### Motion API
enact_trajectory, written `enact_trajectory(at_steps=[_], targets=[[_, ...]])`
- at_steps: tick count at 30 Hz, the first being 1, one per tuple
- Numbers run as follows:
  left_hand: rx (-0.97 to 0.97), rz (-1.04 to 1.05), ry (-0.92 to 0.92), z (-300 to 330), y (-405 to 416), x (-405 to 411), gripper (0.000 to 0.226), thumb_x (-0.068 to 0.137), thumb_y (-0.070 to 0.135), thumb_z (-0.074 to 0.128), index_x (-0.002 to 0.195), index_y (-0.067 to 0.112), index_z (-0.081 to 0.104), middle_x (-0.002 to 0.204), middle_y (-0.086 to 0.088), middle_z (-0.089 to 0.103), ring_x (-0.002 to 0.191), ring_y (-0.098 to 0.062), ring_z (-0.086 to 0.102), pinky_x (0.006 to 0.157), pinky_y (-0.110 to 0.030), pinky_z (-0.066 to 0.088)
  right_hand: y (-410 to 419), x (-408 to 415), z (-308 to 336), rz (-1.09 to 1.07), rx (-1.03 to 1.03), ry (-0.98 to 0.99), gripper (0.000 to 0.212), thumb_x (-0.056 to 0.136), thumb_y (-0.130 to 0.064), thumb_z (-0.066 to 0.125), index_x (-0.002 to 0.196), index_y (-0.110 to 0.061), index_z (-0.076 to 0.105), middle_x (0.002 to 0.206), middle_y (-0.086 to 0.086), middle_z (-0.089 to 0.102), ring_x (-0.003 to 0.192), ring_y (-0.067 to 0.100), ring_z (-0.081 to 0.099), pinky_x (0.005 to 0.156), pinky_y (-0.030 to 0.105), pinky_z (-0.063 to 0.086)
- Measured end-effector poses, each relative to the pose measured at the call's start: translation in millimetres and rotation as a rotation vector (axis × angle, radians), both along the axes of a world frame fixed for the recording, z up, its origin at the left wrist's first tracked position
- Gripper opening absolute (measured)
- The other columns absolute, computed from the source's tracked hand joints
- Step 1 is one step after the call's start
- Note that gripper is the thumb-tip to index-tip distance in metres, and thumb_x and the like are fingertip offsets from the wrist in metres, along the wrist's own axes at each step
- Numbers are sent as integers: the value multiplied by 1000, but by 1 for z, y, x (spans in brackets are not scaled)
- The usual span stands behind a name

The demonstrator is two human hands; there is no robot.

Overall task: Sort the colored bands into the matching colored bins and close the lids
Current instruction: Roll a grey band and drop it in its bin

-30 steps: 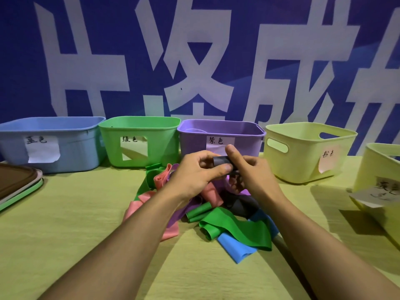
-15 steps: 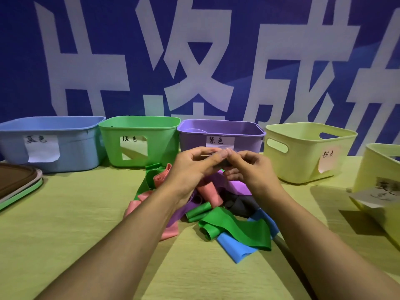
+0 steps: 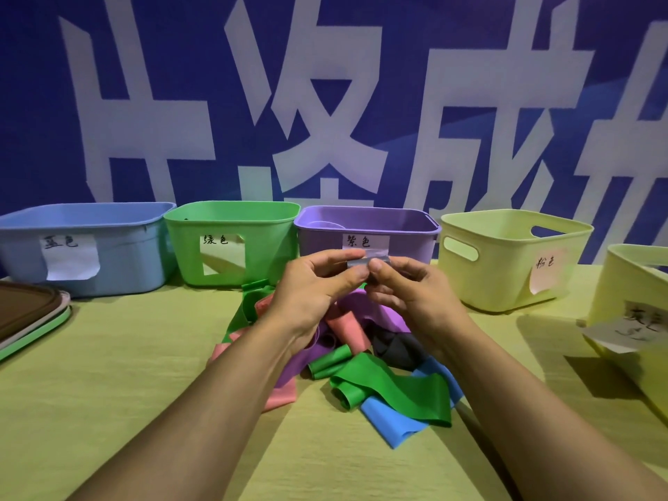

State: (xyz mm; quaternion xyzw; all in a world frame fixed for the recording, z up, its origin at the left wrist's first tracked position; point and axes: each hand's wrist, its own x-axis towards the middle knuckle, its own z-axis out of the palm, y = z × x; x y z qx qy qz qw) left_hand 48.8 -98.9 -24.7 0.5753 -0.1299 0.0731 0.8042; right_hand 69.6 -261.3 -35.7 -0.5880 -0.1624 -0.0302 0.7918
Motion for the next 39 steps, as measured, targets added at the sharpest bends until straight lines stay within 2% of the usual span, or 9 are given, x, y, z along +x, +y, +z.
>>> enact_trajectory(at_steps=[5,8,12,15,19,25,30,35,39], targets=[[-240,-47,98,10,-2,1,25,86,1,68,110,4,71,105,-13,76,85,-15,76,73,-21,61,1,-3,5,130,155,1,31,86,-29,67,105,-6,73,88,10,73,77,17,67,74,23,60],[-401,-140,173,14,6,2,45,80,10,69,125,4,65,110,-12,75,87,-15,76,73,-22,62,2,-4,5,173,213,-46,29,89,-18,61,114,-5,70,92,10,75,78,16,70,74,23,59],[-451,-258,317,15,5,-4,50,79,11,70,128,1,66,115,-21,74,86,-23,78,71,-24,63,6,1,1,19,21,-174,36,84,-34,76,118,-19,73,117,10,74,97,18,65,88,35,51],[-470,-295,382,14,-1,-6,46,79,12,73,123,-1,70,113,-21,74,83,-23,78,66,-24,63,5,2,0,102,82,-165,48,80,-36,77,124,-20,70,126,12,71,114,24,67,98,37,53],[-370,-245,320,14,-5,-9,22,81,17,71,99,8,80,98,-11,78,78,-16,77,63,-22,62,10,-2,-1,141,98,-185,40,89,-23,66,125,-5,66,123,19,70,113,25,67,99,34,53],[-190,-96,257,4,-17,-7,27,106,25,52,110,8,72,104,-15,77,74,-18,74,68,-30,64,20,2,-11,-95,28,-133,24,91,-17,71,113,-7,70,103,8,78,96,15,73,81,24,57],[-160,20,277,3,-20,-6,42,106,40,49,123,3,58,109,-21,69,84,-34,73,67,-35,65,10,7,-1,-286,-1,-110,30,90,-21,76,114,-3,70,102,11,78,98,20,74,86,29,56],[17,130,158,9,-44,-8,27,108,34,46,104,12,60,102,-14,67,68,-24,65,61,-30,61,-12,-7,30,-348,-218,-254,21,95,-16,71,109,1,72,96,11,77,84,9,70,78,24,55],[135,160,112,17,-76,-11,26,109,35,45,103,15,62,100,-10,69,70,-21,68,64,-32,56,-57,-23,66,-433,-377,-297,28,98,-23,69,118,-3,70,104,10,77,94,15,72,86,30,59]])
